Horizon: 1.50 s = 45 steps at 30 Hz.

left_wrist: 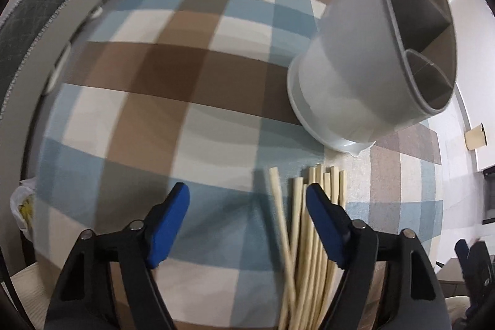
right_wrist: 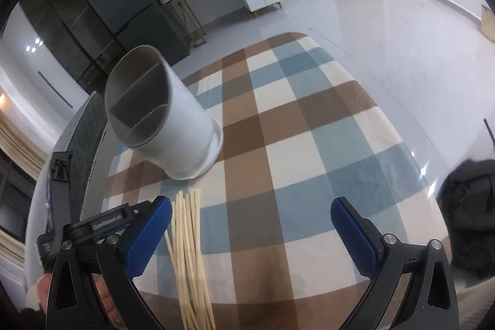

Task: Organize utensils
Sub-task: 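Lower the left gripper to the chopstick pile and close on one chopstick, then lower the right gripper to the chopsticks and close on one chopstick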

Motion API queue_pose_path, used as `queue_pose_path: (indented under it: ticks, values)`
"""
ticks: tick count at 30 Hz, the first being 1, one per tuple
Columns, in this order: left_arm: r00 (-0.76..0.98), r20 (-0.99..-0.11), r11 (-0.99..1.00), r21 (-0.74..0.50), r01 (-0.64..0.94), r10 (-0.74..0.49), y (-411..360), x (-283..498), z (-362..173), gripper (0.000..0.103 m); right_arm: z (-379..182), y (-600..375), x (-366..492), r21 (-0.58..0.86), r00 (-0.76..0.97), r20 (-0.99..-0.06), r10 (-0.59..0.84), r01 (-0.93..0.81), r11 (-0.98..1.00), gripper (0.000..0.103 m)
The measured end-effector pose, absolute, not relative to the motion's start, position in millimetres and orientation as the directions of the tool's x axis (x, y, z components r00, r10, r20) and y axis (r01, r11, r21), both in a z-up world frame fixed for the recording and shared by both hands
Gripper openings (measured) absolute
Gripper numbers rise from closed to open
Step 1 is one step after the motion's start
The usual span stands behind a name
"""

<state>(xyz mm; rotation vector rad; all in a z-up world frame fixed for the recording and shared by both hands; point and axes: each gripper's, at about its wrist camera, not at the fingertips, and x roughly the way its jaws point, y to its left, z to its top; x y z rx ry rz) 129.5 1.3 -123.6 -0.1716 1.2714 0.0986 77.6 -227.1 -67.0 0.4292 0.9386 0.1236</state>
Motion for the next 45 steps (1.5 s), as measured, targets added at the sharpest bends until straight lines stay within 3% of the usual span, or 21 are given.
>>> queue_pose_path:
  ticks: [2, 6, 8, 10, 16, 22, 30, 37, 41, 45]
  values:
    - [0.270, -0.963, 0.986, -0.058, -0.158, -0.013, -3, 130, -129, 0.047, -70, -228, 80, 0.419, 0.578, -0.761, 0.296, 0.089, 0.904, 0.103]
    - [0.276, -0.961, 0.990, -0.010, -0.138, 0.029, -13, 130, -128, 0.035, -76, -225, 84, 0.424, 0.549, -0.776, 0.312, 0.087, 0.901, 0.103]
    - [0.283, -0.958, 0.990, 0.003, -0.141, 0.043, -15, 128, -125, 0.012, -77, -223, 85, 0.422, 0.545, -0.778, 0.313, 0.082, 0.903, 0.103]
    - [0.280, -0.959, 0.990, 0.012, -0.141, 0.052, -16, 127, -123, 0.004, -77, -222, 85, 0.413, 0.544, -0.780, 0.309, 0.076, 0.908, 0.103]
    - [0.349, -0.937, 0.985, -0.064, -0.158, -0.005, -3, 118, -100, 0.002, -76, -221, 86, 0.398, 0.546, -0.783, 0.298, 0.072, 0.914, 0.103]
    - [0.457, -0.885, 0.979, -0.162, -0.121, -0.090, 6, 90, -49, 0.002, -71, -207, 82, 0.355, 0.552, -0.782, 0.288, 0.015, 0.935, 0.094]
    - [0.533, -0.836, 0.970, -0.221, -0.104, -0.134, 24, 73, -16, 0.002, -71, -176, 83, 0.317, 0.504, -0.807, 0.306, -0.068, 0.946, 0.063]
    - [0.576, -0.797, 0.950, -0.295, -0.107, -0.182, 49, 70, 1, 0.002, -77, -138, 110, 0.259, 0.456, -0.835, 0.308, -0.167, 0.951, 0.050]
    - [0.583, -0.780, 0.931, -0.350, -0.106, -0.227, 56, 76, -4, 0.002, -95, -115, 132, 0.211, 0.387, -0.878, 0.281, -0.214, 0.954, 0.035]
    - [0.582, -0.757, 0.895, -0.433, -0.106, -0.297, 62, 78, -6, 0.002, -110, -100, 148, 0.166, 0.348, -0.905, 0.245, -0.241, 0.956, 0.027]
